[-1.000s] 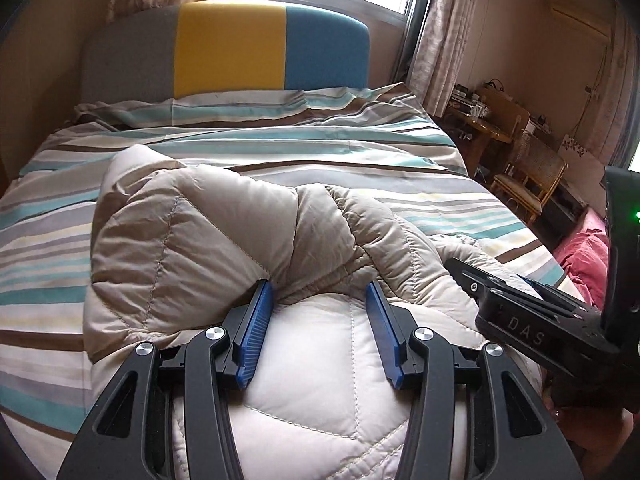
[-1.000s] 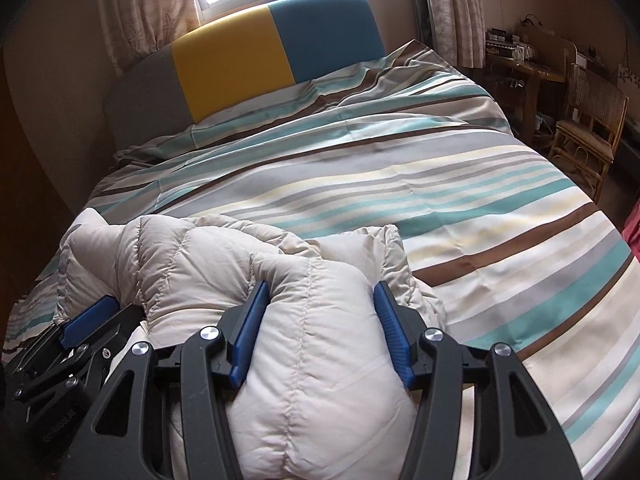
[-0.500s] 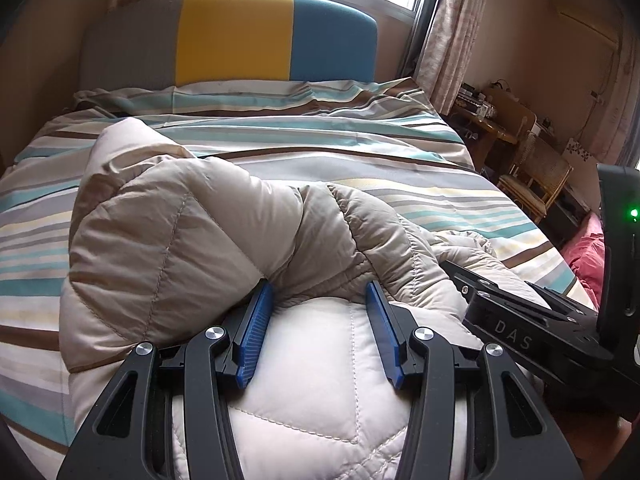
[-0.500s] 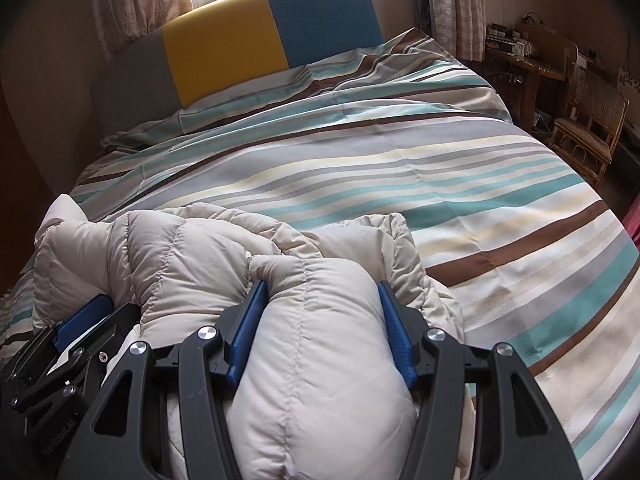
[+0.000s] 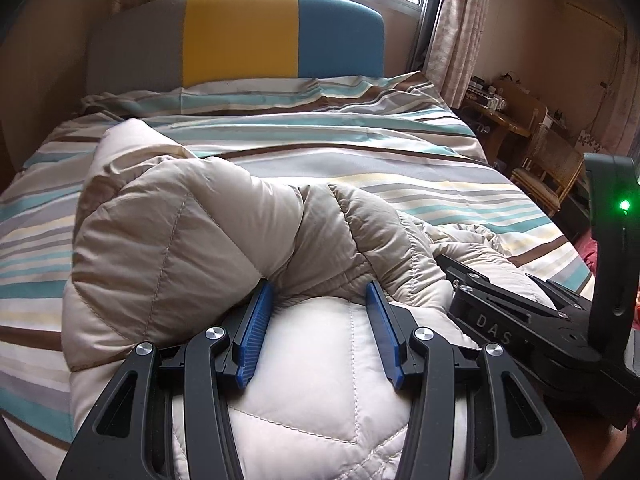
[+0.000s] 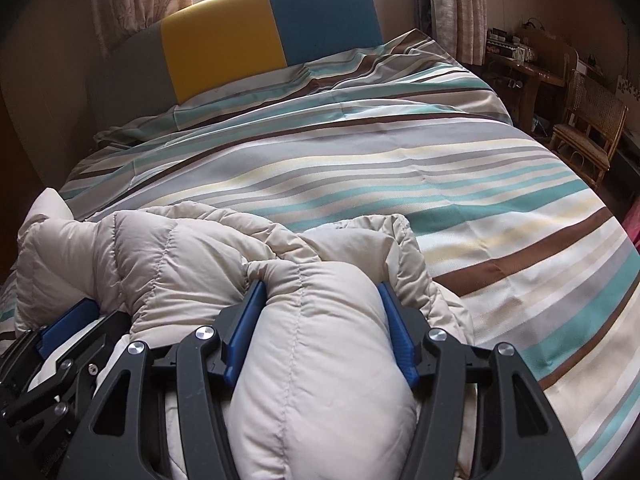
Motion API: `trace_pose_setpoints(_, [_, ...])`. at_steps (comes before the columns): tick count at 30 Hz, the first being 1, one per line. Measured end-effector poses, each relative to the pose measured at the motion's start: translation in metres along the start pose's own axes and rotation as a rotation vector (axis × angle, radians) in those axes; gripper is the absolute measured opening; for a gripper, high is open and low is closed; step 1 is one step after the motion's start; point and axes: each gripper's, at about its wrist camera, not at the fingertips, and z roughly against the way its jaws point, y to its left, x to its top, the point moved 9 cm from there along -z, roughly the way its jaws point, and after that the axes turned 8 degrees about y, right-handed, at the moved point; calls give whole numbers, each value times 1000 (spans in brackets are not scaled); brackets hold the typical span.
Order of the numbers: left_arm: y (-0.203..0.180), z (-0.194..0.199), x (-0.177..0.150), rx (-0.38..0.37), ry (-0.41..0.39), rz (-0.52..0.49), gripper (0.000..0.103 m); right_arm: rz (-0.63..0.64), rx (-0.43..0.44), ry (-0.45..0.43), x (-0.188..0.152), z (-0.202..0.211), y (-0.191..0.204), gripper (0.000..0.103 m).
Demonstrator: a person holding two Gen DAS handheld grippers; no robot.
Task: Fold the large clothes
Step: 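Grasp the folded beige jacket edge with both tools side by side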
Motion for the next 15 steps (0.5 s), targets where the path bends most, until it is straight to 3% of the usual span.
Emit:
trace_pose_setpoints(4, [-2,18,-3,77,-9,-14,59,-12,54,-28,1,8,-2,56])
trace_pose_setpoints(6, [-8,38,-11,109,-41,-27,78,-25,69,-58,1,17,-4,56])
trace_pose_setpoints(9, [-15,62,-27,89,-76,-48,92,-17,94,-115,-1,42,-2,61])
trace_pose_setpoints(15, [-19,70,-53,98,-173,-99,93,-33,116,-154,-24,69,-9,68])
